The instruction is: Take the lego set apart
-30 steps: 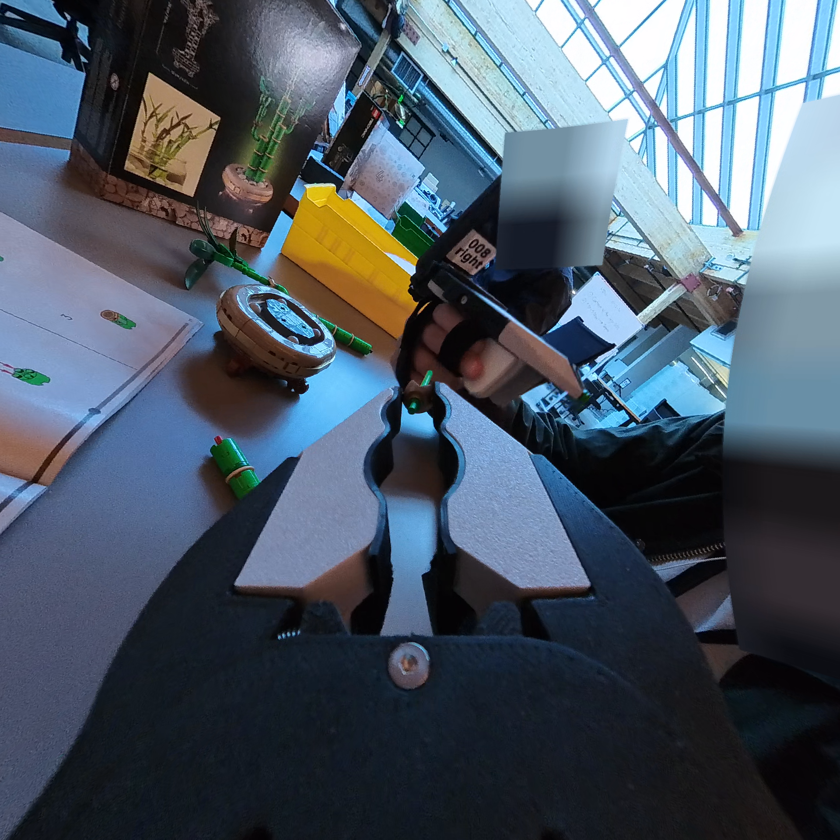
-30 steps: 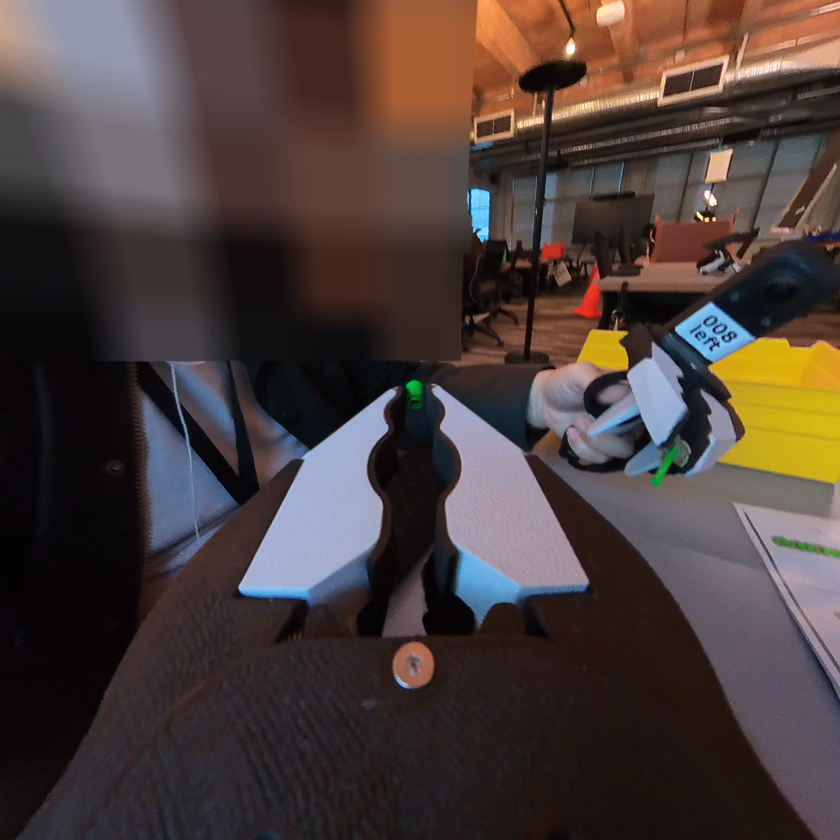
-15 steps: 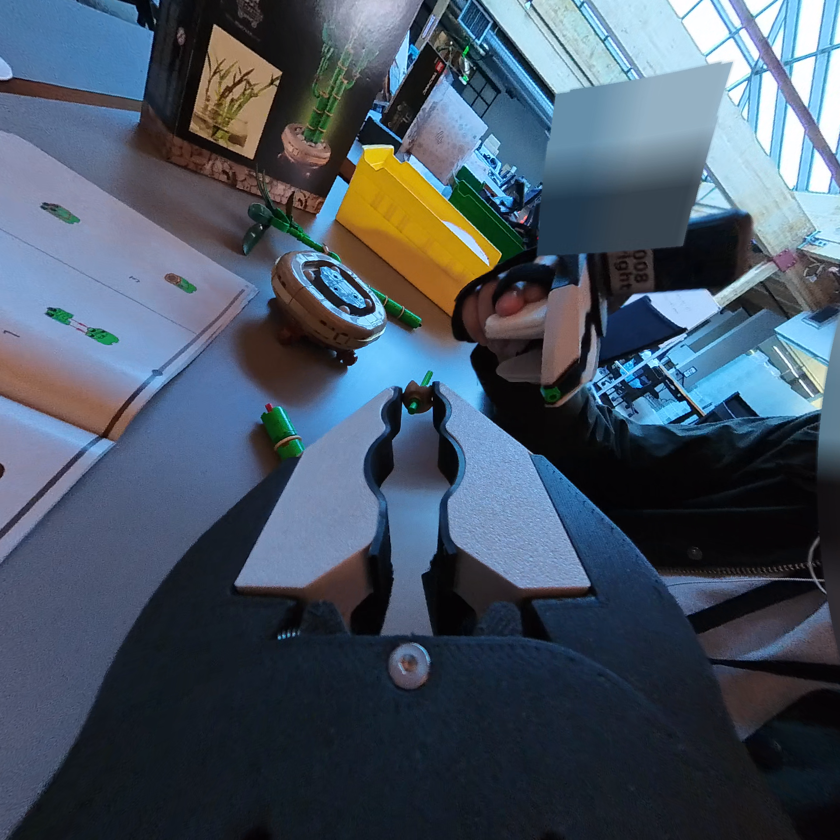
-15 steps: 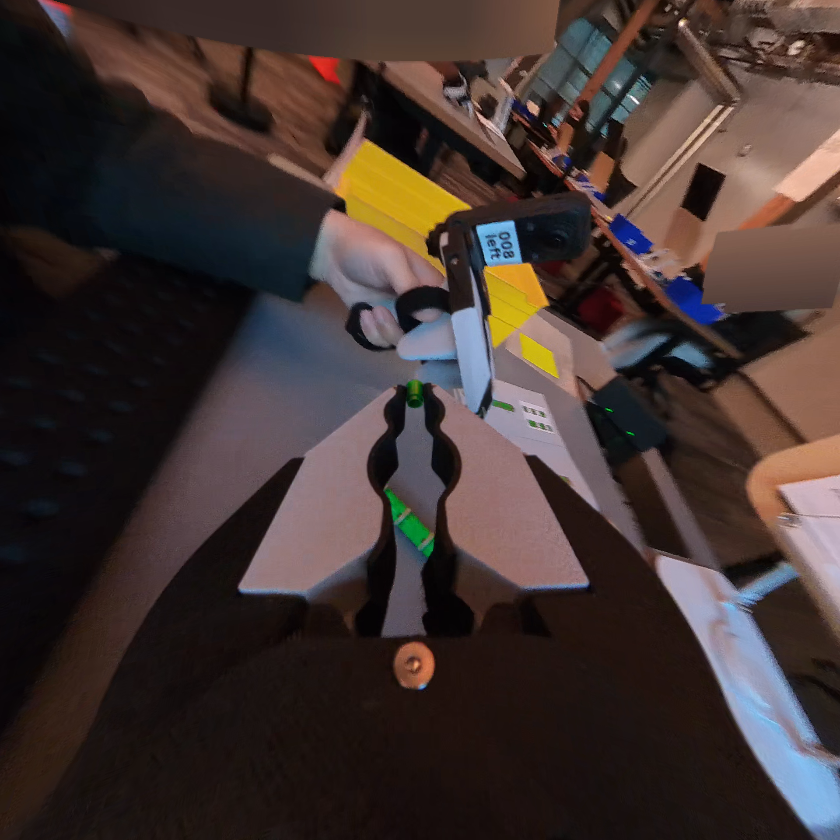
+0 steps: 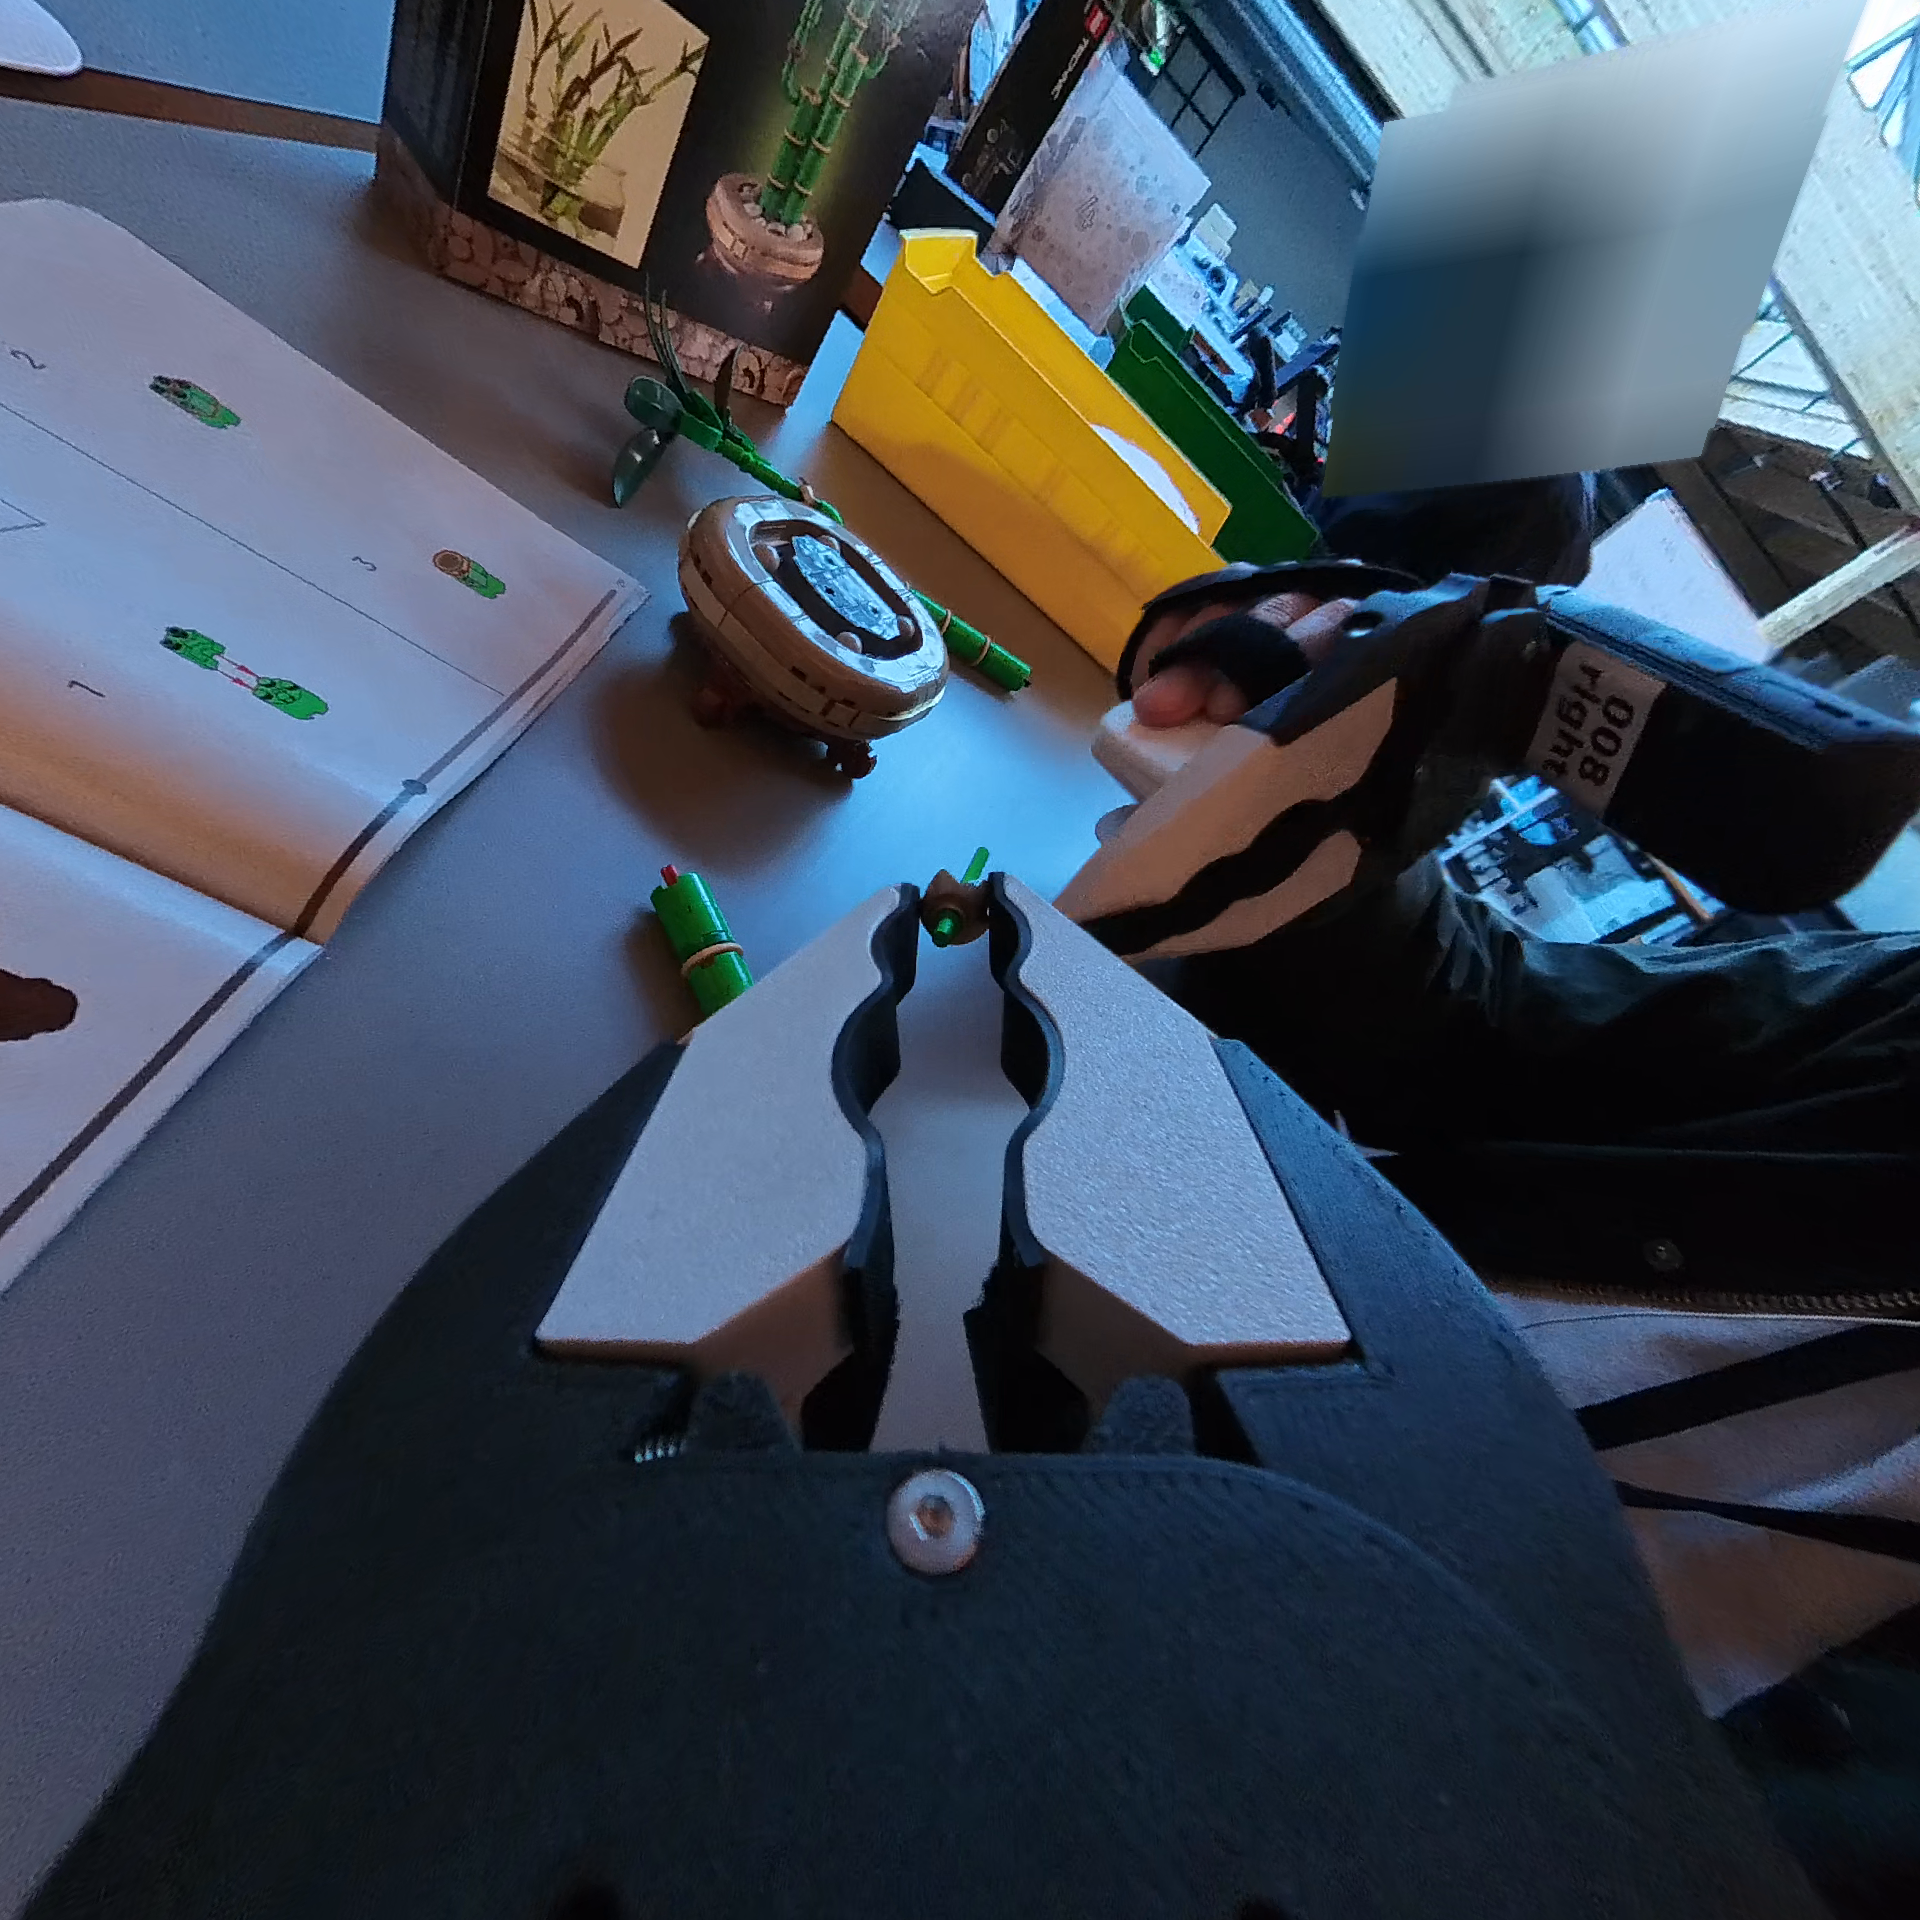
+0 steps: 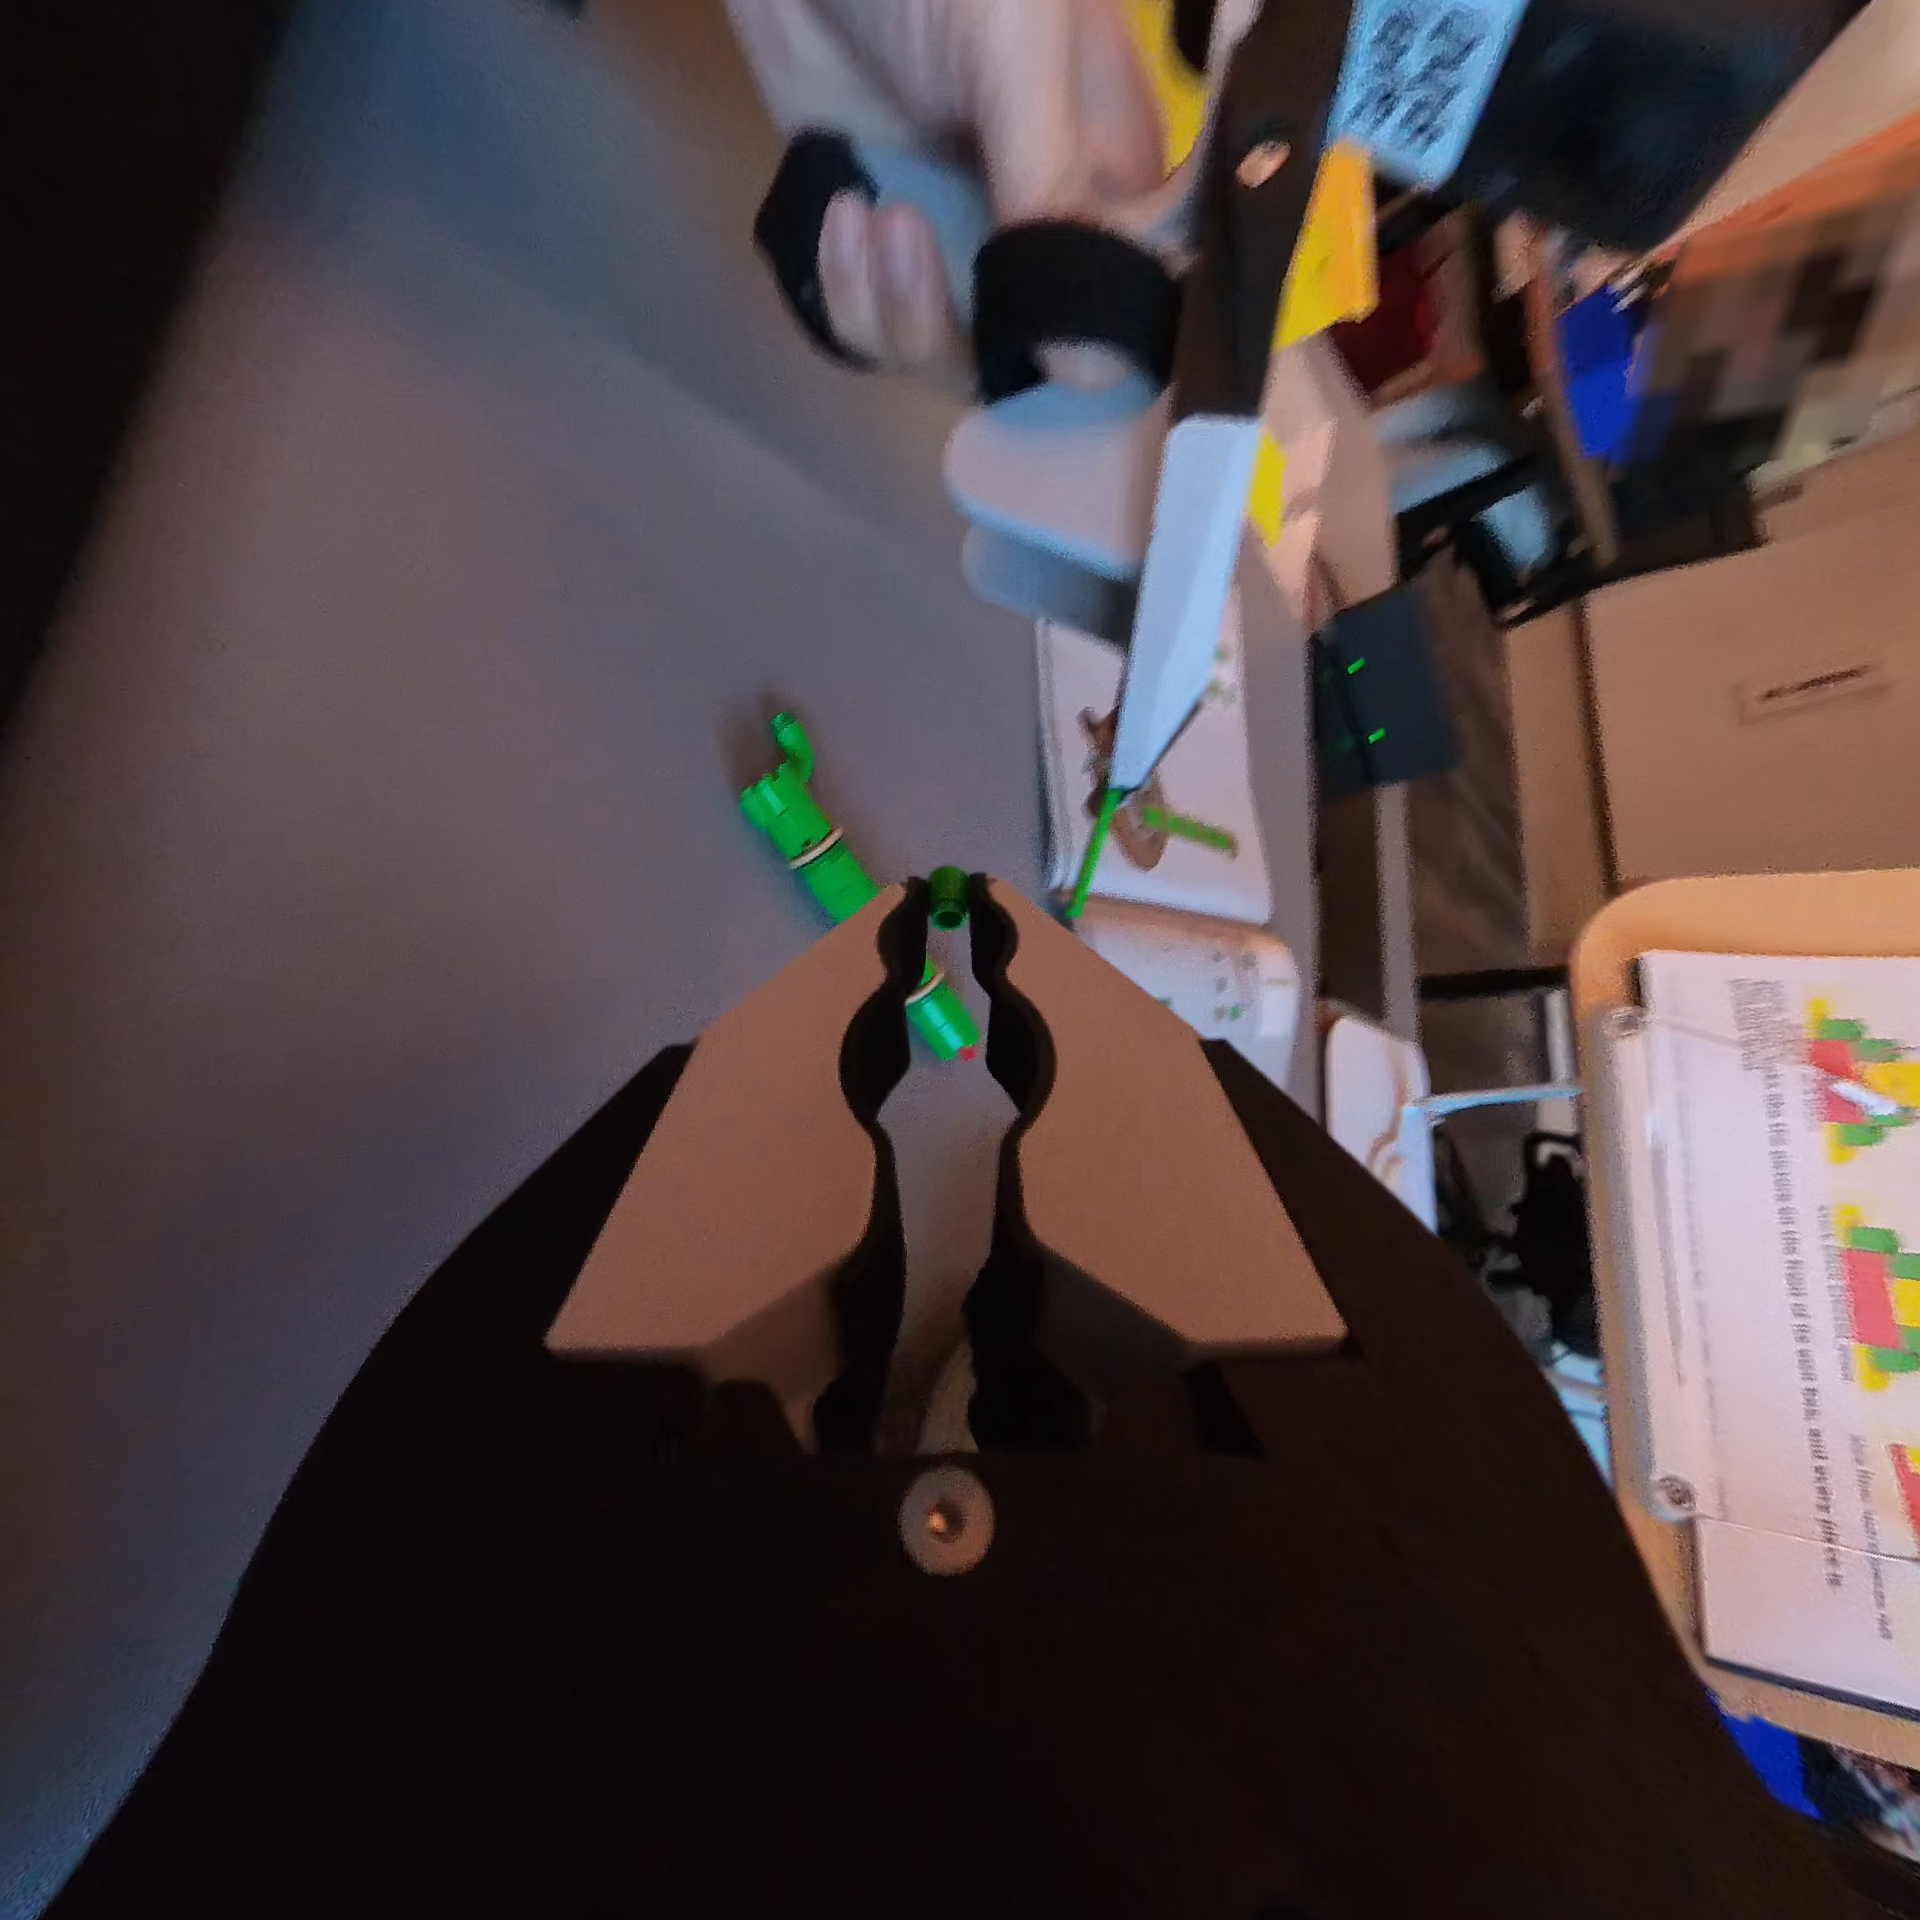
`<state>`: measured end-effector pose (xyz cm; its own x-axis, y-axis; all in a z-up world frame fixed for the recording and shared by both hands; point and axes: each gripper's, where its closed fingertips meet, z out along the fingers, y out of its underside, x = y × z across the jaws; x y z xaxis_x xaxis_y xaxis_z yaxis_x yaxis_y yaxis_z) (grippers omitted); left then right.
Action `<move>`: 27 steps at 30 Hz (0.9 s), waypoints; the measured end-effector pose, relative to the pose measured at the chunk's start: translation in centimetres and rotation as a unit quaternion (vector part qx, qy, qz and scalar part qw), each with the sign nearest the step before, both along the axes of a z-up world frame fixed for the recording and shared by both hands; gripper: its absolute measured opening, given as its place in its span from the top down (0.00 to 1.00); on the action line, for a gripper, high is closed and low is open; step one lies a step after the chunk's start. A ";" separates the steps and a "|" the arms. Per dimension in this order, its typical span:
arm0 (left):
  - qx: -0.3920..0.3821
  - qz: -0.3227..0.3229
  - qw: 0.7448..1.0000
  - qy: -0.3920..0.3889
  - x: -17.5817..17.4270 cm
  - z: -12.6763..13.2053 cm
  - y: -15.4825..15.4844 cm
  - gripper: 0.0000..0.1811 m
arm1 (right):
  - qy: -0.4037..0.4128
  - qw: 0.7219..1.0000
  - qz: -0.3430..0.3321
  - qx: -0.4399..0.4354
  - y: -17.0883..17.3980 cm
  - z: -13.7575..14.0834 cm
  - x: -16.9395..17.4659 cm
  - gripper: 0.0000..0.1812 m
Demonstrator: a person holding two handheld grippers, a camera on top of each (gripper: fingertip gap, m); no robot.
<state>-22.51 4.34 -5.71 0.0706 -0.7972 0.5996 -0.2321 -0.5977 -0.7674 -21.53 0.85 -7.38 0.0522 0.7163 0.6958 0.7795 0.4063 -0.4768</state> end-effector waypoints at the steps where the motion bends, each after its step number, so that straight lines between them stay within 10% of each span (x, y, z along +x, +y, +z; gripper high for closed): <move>1: 0.004 0.003 1.000 0.009 0.0 -0.3 0.1 0.94 | -0.023 0.999 -0.008 -0.021 -0.1 -1.1 0.3 0.96; 8: 0.038 0.008 0.996 0.079 0.2 -2.5 0.1 0.94 | -0.153 0.952 -0.101 -0.246 -1.7 -8.3 5.1 0.96; 19: 0.028 -0.006 0.996 0.090 0.4 -3.1 -0.4 0.94 | -0.127 0.945 -0.110 -0.280 -2.0 -8.3 4.8 0.89; 27: 0.015 -0.015 0.997 0.068 0.7 -2.4 -0.9 0.94 | 0.145 0.968 -0.089 -0.187 1.8 1.2 4.1 0.87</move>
<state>-21.84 3.45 -8.09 0.1258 -0.8180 0.5613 -0.3520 -0.5658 -0.7457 -17.44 2.67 -6.22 0.3511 0.8771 0.3279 0.6330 0.0357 -0.7733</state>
